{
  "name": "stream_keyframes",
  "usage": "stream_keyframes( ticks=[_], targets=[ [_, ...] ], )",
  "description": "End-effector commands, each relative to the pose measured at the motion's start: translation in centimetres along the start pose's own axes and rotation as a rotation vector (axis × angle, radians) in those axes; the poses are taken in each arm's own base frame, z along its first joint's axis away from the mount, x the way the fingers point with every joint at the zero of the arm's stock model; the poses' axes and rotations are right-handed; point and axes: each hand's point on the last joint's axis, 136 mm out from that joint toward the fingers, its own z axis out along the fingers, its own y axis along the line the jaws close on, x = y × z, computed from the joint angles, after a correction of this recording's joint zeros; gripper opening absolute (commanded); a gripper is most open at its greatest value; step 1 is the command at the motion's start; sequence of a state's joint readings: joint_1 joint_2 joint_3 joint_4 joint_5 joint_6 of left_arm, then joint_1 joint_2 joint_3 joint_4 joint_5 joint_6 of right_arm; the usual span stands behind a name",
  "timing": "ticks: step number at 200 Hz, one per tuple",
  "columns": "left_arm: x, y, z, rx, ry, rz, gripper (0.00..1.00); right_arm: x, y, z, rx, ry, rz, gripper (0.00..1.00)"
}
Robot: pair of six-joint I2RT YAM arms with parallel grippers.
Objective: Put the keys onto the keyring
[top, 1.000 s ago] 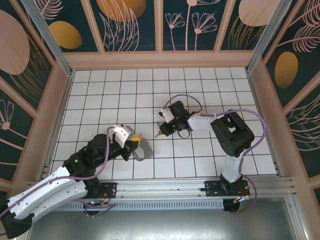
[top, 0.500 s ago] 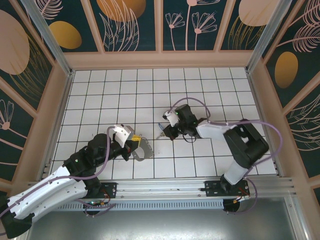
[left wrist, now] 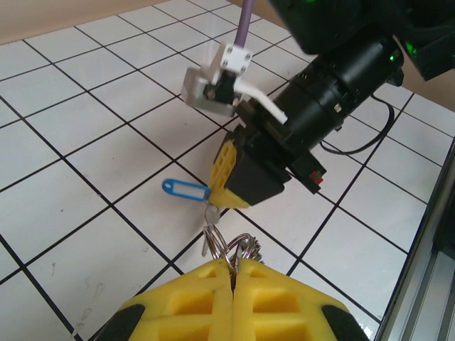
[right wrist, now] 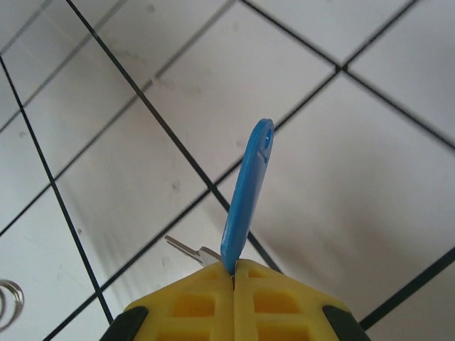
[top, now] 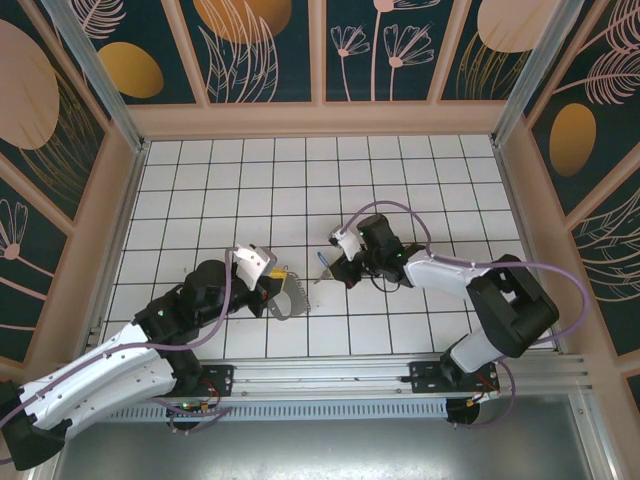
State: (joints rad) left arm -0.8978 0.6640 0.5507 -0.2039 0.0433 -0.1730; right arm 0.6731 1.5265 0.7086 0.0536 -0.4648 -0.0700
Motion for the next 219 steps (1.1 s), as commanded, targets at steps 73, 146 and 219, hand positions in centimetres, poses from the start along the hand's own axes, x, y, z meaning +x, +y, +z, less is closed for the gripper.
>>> stream_keyframes(
  ticks=[73,146,219],
  targets=[
    [-2.0,-0.7,-0.5,0.030,-0.081,0.029,0.00,2.3,-2.4,2.0,0.134,0.137,0.169,0.00],
    [-2.7,-0.9,-1.5,0.043,-0.120,0.028,0.00,1.1,-3.0,2.0,0.189,0.132,0.185,0.21],
    [-2.7,-1.0,-1.8,0.049,-0.127,0.021,0.00,1.3,-3.1,2.3,0.186,0.141,0.200,0.22]
  ],
)
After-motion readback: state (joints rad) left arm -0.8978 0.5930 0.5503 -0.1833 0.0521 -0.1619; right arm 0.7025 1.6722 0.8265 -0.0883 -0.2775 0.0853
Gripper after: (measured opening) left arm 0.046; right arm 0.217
